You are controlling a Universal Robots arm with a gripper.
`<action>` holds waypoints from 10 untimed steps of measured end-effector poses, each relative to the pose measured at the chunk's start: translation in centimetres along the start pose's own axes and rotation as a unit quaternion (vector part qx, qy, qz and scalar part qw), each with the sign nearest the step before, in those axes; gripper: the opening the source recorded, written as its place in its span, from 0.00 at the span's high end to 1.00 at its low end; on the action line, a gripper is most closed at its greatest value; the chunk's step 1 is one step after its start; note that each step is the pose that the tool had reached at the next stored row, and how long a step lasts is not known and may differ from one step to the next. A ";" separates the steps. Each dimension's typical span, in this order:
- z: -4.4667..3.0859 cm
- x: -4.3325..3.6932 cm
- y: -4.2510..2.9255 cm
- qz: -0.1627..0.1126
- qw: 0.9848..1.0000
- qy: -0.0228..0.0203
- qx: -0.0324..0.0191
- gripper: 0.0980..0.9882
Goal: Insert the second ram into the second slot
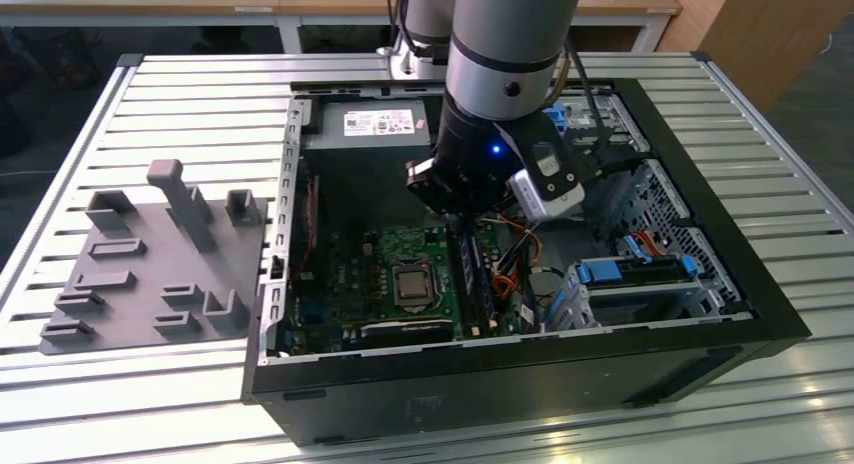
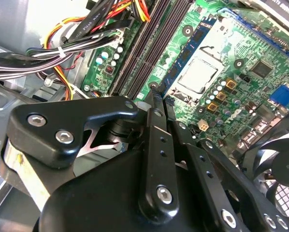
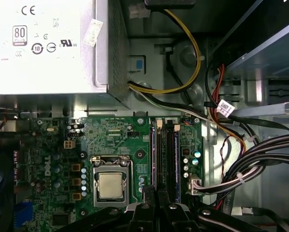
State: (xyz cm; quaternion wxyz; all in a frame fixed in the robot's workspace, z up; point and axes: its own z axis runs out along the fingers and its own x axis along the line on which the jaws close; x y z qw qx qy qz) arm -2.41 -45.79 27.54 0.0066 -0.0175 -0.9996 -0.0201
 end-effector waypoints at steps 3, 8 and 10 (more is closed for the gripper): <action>0.22 0.00 -0.01 0.000 1.000 0.000 0.000 0.96; 0.37 -0.01 -0.01 0.000 1.000 0.000 0.000 0.96; 0.47 0.00 -0.02 0.000 1.000 0.000 0.000 0.96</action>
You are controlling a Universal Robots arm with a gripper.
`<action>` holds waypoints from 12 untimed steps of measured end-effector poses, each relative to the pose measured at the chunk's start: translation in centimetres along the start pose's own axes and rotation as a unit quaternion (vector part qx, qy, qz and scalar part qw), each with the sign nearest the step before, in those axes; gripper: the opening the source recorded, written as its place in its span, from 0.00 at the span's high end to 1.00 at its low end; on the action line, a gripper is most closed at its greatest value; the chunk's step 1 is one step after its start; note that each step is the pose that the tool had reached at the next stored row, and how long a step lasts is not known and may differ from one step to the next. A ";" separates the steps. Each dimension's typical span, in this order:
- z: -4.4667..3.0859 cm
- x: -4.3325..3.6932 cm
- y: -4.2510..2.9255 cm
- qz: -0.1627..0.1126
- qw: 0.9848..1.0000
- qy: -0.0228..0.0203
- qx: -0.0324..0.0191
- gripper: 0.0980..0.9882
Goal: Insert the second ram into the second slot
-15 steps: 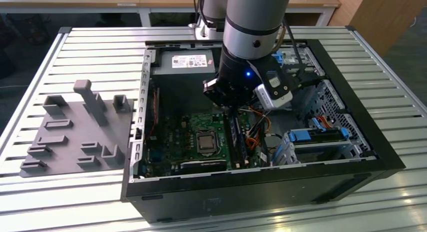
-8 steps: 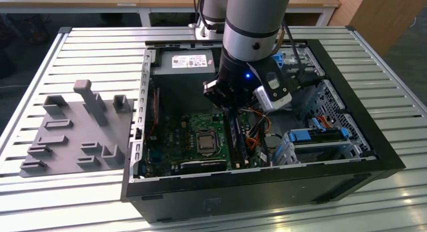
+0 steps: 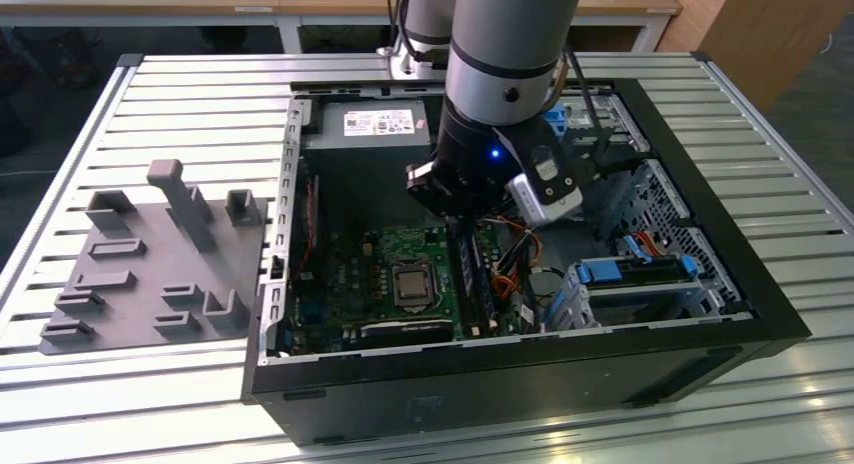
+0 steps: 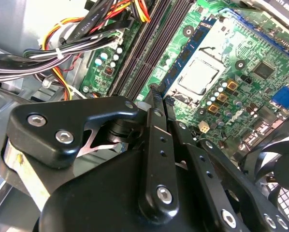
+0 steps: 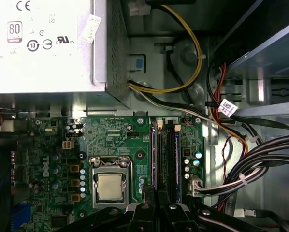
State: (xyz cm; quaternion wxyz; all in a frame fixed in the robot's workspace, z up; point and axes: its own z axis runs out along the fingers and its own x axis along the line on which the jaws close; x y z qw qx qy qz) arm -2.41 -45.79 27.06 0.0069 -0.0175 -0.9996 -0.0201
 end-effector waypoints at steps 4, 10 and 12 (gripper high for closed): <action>0.07 -0.01 -0.04 0.000 1.000 0.000 0.000 0.96; 0.68 -0.22 -0.21 0.003 1.000 0.003 0.000 0.96; 0.70 -0.22 -0.21 0.003 1.000 0.003 0.000 0.96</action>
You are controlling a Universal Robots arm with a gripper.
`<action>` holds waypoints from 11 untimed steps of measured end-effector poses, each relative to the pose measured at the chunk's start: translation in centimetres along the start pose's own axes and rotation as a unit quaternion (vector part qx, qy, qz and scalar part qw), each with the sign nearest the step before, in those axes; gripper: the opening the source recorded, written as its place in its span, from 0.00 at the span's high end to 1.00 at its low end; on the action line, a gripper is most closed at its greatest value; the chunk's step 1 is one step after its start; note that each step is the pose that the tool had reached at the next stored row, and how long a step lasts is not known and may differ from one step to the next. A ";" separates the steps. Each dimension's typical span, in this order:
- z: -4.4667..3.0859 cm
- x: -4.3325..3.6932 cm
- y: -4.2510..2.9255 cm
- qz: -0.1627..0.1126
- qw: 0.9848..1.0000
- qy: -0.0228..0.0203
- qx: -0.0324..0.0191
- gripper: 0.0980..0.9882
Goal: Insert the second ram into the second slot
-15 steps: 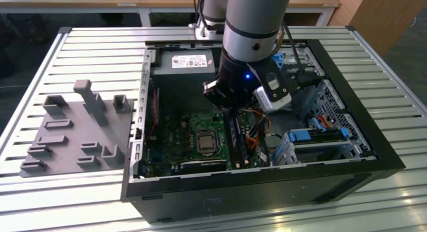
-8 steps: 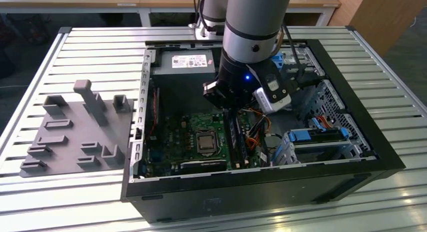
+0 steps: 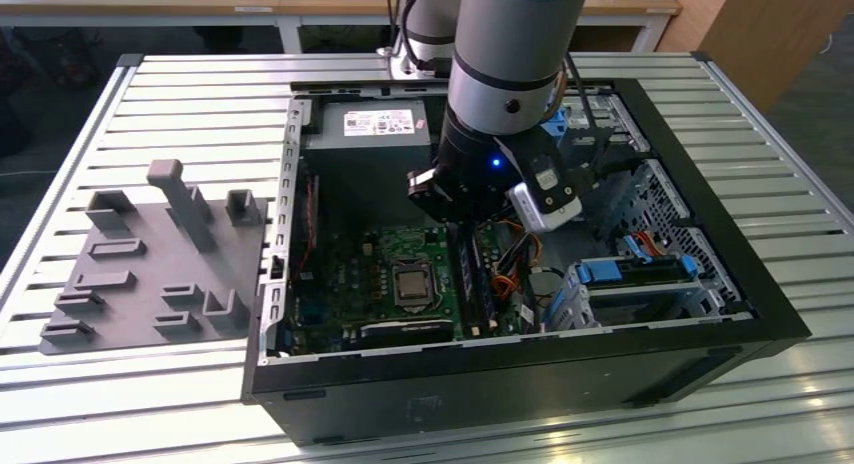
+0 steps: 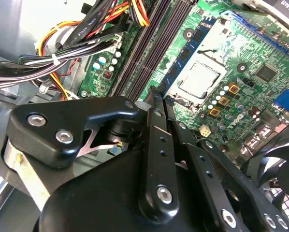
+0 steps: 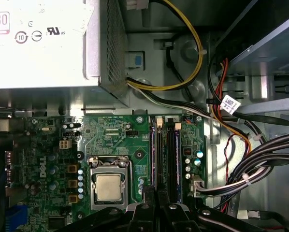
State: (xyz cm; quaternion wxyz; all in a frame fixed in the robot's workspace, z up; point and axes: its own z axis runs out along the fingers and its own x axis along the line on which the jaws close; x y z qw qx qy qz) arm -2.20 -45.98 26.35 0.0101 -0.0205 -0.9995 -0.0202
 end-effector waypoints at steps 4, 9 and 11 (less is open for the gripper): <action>-0.15 0.00 0.01 0.000 1.000 0.000 0.000 0.96; -0.14 0.01 0.00 0.000 1.000 0.000 0.000 0.96; -0.12 0.01 0.00 0.000 1.000 0.000 0.000 0.96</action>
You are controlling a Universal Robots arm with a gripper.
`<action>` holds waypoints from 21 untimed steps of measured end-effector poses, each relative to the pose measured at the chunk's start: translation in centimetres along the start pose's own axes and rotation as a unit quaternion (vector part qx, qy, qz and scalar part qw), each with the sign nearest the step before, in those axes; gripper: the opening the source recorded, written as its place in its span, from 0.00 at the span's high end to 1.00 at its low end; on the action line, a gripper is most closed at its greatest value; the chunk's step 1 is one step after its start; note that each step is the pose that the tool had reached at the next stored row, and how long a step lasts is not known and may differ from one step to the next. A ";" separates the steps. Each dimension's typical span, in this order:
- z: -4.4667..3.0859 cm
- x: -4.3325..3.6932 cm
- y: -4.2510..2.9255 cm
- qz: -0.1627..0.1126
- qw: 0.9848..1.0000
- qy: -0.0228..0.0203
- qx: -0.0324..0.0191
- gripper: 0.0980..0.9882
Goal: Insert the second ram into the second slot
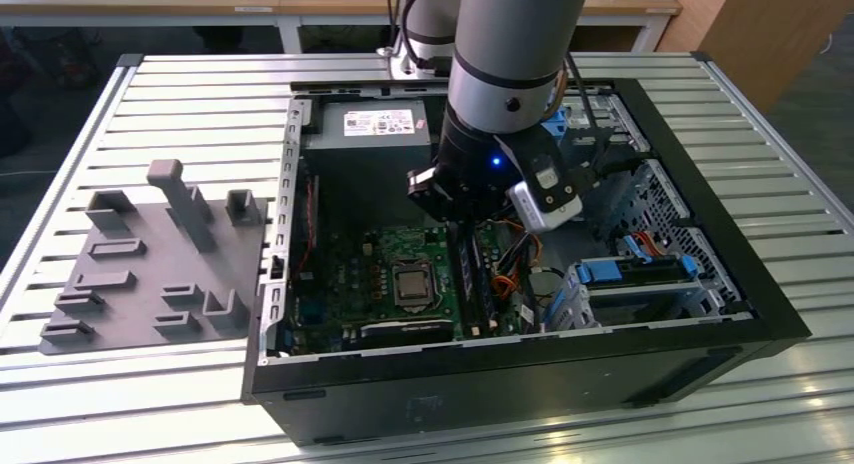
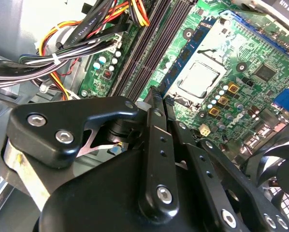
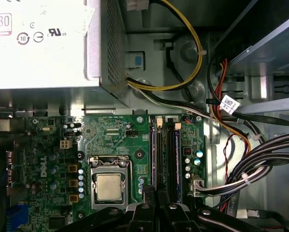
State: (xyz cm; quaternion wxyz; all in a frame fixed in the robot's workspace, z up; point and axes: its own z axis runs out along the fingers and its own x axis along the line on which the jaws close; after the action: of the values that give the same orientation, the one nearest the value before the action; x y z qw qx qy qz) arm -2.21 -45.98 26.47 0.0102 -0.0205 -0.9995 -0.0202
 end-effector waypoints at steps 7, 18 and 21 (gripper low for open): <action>0.89 -0.02 -0.03 0.000 1.000 0.000 0.000 0.96; 0.87 -0.02 -0.03 0.000 1.000 0.000 0.000 0.96; 0.84 -0.02 -0.03 0.000 1.000 0.000 0.000 0.96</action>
State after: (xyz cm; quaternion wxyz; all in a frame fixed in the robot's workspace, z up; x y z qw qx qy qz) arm -2.21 -45.98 25.62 0.0102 -0.0205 -0.9995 -0.0202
